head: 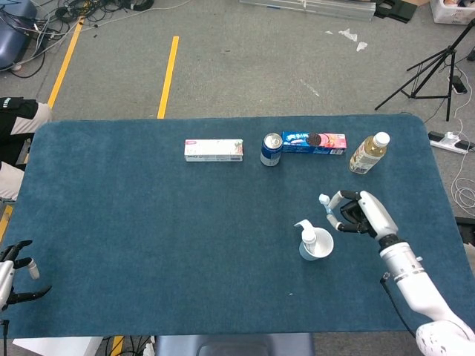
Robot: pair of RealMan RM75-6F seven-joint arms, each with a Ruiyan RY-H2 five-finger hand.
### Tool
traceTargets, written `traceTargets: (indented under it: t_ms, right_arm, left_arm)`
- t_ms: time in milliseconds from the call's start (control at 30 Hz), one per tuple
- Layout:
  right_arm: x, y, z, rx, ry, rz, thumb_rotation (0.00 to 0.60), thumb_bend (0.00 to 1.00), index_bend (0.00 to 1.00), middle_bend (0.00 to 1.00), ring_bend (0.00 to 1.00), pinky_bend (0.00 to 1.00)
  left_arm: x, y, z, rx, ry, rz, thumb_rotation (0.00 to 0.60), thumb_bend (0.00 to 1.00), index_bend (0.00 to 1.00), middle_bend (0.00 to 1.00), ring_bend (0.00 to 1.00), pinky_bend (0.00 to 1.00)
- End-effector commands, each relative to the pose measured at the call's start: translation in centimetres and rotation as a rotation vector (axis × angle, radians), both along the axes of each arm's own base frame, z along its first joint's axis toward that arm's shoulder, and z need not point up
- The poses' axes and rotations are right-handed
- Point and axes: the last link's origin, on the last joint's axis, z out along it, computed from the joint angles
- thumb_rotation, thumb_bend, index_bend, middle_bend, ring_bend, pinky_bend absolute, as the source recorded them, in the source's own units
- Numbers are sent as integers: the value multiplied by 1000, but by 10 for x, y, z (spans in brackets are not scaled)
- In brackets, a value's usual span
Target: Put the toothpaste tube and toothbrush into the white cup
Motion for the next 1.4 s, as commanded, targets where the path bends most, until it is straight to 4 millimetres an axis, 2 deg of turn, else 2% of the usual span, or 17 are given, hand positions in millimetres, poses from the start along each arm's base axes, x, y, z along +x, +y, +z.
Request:
traceTargets:
  t_ms: [33, 267, 733, 1400]
  right_arm:
    - [-5, 11, 0, 40, -18, 14, 600, 275, 670, 1000, 1000, 1000]
    - [-7, 16, -7, 71, -49, 31, 600, 275, 671, 1000, 1000, 1000]
    - [-10, 12, -25, 76, -147, 58, 600, 276, 677, 1000, 1000, 1000]
    - [-36, 10, -43, 94, -240, 59, 600, 276, 685, 1000, 1000, 1000]
  left_arm:
    - [0, 0, 0, -1, 0, 0, 600, 0, 624, 154, 120, 190]
    - [1, 0, 0, 2, -1, -1, 600, 0, 624, 154, 120, 190]
    - [1, -1, 0, -2, -2, -2, 600, 0, 624, 154, 120, 190]
    - [1, -1, -1, -12, -13, 2, 600, 0, 624, 154, 120, 190]
